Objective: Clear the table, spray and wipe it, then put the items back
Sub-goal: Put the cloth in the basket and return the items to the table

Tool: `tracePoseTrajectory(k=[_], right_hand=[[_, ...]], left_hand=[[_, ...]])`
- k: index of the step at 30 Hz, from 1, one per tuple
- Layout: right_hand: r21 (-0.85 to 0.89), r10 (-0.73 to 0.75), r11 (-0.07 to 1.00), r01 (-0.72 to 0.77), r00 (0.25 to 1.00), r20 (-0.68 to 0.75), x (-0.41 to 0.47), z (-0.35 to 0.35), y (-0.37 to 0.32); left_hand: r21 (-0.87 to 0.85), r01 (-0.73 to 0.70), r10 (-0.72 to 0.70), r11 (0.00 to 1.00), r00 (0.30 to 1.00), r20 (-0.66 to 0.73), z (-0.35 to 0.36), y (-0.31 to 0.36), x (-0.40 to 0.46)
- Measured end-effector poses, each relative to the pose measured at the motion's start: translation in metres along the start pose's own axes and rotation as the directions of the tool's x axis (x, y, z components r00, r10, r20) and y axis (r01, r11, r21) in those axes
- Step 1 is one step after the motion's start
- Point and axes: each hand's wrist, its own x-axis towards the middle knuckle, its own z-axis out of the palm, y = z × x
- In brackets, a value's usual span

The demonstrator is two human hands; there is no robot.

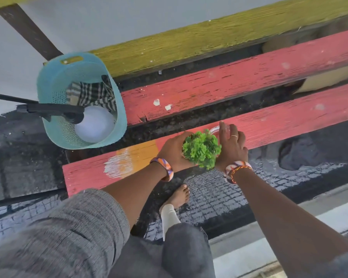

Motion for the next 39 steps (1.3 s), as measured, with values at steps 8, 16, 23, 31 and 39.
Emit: tracePoseTrajectory(k=[8,16,23,31,39], right_hand=[[-0.018,0.049,0.999,-0.049,0.999,-0.013,-0.029,-0.017,-0.046],[-0.007,-0.018,1.000,0.017,0.984,-0.178,-0.092,-0.065,-0.165],[-0.055,-0.184,0.983,0.176,0.916,-0.356,-0.162,-0.114,-0.317],[-0.125,-0.400,0.916,0.381,0.849,-0.345,-0.204,-0.143,-0.480],[-0.150,-0.520,0.854,0.498,0.810,-0.272,-0.162,-0.137,-0.611]], left_hand=[[-0.268,0.093,-0.137,0.959,0.979,-0.151,-0.050,-0.018,-0.040],[-0.341,-0.135,-0.001,0.930,0.929,-0.369,-0.171,-0.028,-0.121],[-0.122,-0.276,0.168,0.953,0.823,-0.543,-0.330,-0.049,-0.241],[-0.149,-0.182,-0.008,0.972,0.606,-0.795,-0.467,-0.131,-0.321],[-0.250,-0.100,-0.175,0.963,0.473,-0.863,-0.557,-0.204,-0.314]])
